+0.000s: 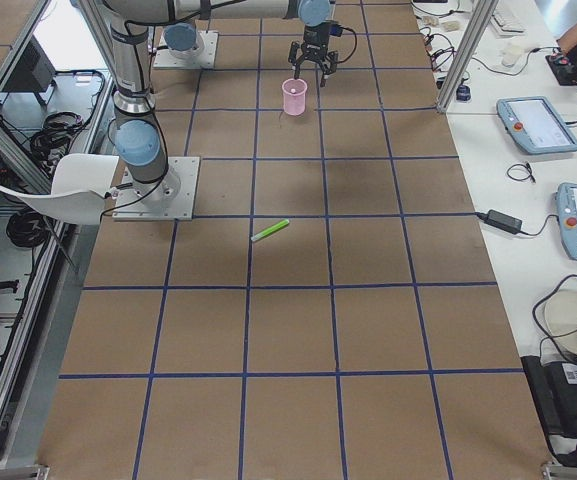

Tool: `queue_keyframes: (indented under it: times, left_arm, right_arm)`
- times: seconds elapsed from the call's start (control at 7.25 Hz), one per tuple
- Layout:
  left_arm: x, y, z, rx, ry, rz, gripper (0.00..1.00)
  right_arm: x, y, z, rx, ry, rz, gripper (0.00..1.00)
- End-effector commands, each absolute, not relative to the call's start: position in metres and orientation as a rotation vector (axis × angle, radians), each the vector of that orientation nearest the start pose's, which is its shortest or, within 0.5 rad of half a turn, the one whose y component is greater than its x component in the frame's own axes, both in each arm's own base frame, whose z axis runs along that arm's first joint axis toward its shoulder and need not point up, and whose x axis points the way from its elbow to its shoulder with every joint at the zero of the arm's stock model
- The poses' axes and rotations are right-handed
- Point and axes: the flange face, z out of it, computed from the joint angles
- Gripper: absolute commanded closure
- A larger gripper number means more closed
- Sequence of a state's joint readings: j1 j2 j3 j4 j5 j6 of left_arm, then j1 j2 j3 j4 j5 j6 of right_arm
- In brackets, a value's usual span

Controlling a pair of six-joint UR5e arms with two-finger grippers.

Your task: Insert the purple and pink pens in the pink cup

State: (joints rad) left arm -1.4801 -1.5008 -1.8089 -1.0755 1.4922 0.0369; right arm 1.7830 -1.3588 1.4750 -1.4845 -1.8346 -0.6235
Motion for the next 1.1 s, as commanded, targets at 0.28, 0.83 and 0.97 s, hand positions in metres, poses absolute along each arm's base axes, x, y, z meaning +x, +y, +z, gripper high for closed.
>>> queue_keyframes:
  times: [0.28,0.83,0.97]
  left_arm:
    - [-0.258,-0.439,0.407,-0.335,3.107,-0.680,1.00]
    - [-0.318,-0.413,0.379,-0.511,2.926,-0.907,1.00]
    - [-0.329,-0.411,0.360,-0.563,2.928,-0.959,1.00]
  right_arm:
    - [0.154,-0.519,0.464,-0.323,3.076,0.152,0.01]
    - [0.130,-0.513,0.476,-0.195,3.116,-0.112,0.00]
    - [0.112,-0.516,0.479,-0.138,3.111,-0.116,0.00]
